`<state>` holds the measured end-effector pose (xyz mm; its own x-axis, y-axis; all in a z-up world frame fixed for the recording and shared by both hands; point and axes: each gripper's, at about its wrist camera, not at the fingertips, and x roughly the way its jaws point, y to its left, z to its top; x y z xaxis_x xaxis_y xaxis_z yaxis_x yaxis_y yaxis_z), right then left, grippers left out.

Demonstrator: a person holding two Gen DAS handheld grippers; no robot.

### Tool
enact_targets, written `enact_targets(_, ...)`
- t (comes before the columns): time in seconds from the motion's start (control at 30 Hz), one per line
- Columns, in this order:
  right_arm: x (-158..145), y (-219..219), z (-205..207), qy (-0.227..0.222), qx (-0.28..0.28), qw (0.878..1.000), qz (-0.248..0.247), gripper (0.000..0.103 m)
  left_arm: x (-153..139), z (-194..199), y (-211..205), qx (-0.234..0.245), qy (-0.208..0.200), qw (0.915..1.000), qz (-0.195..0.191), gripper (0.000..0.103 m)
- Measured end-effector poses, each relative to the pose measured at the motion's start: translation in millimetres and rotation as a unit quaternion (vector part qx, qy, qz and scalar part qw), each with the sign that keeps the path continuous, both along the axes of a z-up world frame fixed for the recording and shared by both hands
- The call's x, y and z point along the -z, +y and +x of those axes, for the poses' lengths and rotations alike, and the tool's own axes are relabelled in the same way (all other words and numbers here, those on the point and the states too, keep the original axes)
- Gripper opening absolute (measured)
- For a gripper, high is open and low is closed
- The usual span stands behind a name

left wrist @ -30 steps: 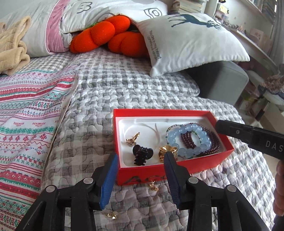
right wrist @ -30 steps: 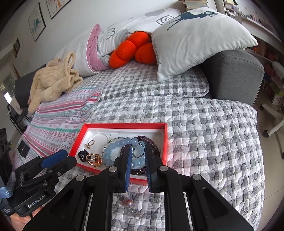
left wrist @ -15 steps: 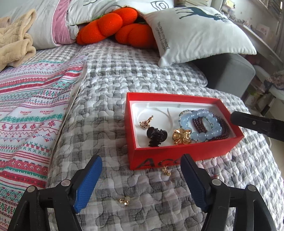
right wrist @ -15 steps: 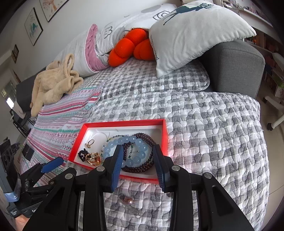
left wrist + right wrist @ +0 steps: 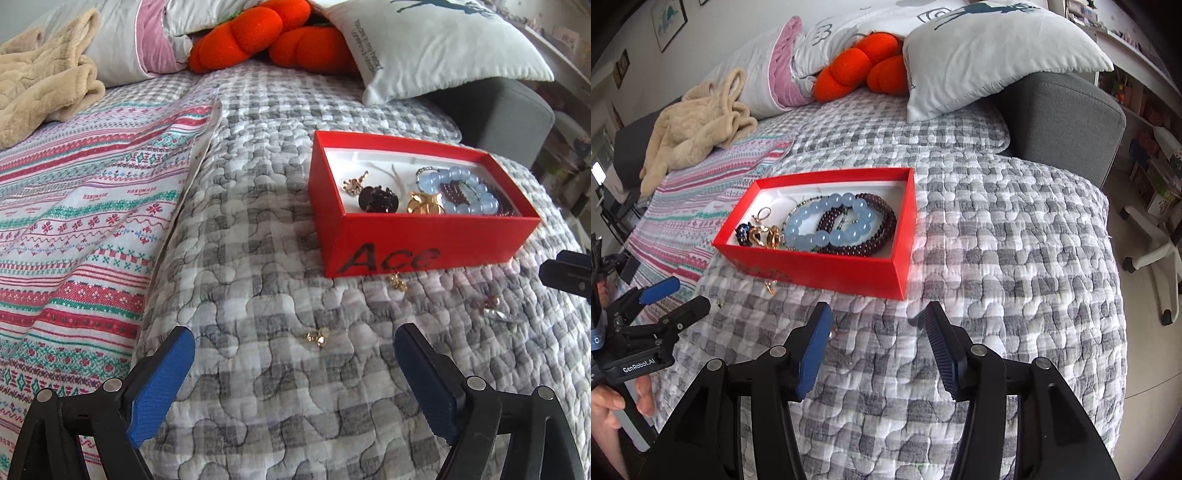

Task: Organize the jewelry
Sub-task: 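Grasp another gold earring with the left tool while the right tool grasps a second pearl earring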

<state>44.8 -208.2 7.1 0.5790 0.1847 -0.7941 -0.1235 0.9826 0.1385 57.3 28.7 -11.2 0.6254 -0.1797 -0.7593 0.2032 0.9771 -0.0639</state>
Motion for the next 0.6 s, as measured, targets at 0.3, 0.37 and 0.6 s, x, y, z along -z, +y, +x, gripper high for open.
enact_targets(0.3,13,7,-17,0.019,-0.016,0.999,-0.026,0.056,12,-17,-12,0.063,-0.011,0.9967,0.049,0.089)
enact_targets(0.37,15,10,-16,0.021,-0.02,0.999,-0.031,0.056,12,-15,-12,0.068,-0.005,0.9968,0.041,0.081)
enact_targets(0.6,29,23,-15,0.04,-0.038,0.998,-0.041,0.056,19,-5,-14,0.081,0.021,0.9964,0.018,0.046)
